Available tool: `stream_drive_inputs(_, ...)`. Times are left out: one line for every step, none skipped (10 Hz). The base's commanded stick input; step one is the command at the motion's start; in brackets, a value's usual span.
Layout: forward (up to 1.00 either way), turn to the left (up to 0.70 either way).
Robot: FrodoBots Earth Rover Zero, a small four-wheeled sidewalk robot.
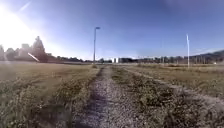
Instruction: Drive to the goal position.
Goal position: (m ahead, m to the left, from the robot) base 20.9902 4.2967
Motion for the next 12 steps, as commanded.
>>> stream_drive_inputs(0.50, 0.00)
stream_drive_inputs(0.50, 0.00)
stream_drive_inputs(0.50, 0.00)
stream_drive_inputs(0.50, 0.00)
stream_drive_inputs(0.50, 0.00)
stream_drive_inputs(0.50, 0.00)
stream_drive_inputs(0.50, 0.00)
stream_drive_inputs(0.50, 0.00)
stream_drive_inputs(0.50, 0.00)
stream_drive_inputs(0.50, 0.00)
stream_drive_inputs(0.50, 0.00)
stream_drive_inputs(0.50, 0.00)
